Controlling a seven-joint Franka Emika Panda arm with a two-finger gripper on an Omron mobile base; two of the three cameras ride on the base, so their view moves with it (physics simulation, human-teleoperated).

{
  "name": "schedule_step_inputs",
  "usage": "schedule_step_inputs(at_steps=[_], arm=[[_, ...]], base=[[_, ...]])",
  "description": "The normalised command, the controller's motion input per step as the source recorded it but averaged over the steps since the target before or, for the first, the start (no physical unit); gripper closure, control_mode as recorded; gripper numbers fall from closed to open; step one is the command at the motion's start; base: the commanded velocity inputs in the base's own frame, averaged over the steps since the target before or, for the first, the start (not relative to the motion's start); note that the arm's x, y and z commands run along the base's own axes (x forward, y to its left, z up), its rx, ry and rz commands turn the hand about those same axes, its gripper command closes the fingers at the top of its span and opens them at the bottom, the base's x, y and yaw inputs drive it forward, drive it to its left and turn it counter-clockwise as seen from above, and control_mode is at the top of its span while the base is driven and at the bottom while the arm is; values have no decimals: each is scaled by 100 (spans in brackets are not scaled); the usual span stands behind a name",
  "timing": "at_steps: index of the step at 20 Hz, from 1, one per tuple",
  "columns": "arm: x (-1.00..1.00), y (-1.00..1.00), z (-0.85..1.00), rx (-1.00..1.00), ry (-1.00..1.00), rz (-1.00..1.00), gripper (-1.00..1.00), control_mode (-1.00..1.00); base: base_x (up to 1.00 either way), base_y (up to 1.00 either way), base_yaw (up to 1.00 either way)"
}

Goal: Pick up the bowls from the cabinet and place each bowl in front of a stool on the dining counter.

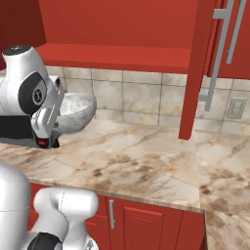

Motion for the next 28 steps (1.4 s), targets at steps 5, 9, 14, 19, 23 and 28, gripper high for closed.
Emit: schedule_step_inputs(at_steps=[5,9,14,19,23,28], arm=[[0,8,-36,0,1,-3,100,-100],[0,0,-15,6,0,-1,100,-100],[0,0,-36,0,2,-1,100,-100],[0,0,0,0,0,0,100,-100],[0,0,0,0,0,0,100,-100],[-6,0,-2,0,0,0,100,-100]], base=[[0,0,0],[0,0,0],[0,0,0],[0,0,0],[0,0,0],[0,0,0]])
